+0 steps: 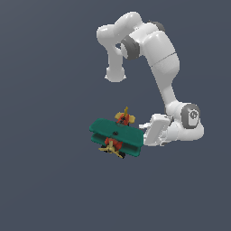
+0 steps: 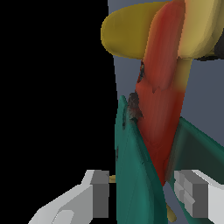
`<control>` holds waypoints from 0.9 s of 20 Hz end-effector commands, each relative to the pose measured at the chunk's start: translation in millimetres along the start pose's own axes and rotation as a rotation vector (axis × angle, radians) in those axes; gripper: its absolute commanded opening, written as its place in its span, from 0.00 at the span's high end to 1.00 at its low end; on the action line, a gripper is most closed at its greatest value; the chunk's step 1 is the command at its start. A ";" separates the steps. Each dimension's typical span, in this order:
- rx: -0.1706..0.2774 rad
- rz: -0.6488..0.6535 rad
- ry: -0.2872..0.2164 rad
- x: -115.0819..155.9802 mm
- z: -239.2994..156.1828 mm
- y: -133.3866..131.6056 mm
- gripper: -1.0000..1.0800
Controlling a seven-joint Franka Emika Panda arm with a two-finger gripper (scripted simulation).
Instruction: Pick up the object and move it to a goal position.
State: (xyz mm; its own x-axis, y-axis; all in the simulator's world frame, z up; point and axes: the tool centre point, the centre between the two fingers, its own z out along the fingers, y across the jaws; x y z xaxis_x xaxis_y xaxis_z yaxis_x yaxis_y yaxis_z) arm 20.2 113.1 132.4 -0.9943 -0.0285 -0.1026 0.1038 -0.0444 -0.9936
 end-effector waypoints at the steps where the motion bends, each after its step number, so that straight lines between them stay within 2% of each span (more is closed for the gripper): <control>1: 0.000 -0.001 0.001 0.1 8.5 0.3 0.38; 7: 0.000 -0.001 0.000 -0.5 18.4 0.6 0.38; 8: 0.000 -0.001 0.000 -0.5 18.4 0.6 1.00; 18: 0.000 -0.001 0.000 -0.4 18.1 0.7 1.00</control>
State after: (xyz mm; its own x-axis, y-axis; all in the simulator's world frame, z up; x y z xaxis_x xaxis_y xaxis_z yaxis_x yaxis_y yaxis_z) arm 21.2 95.2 132.7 -0.9944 -0.0290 -0.1019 0.1031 -0.0447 -0.9937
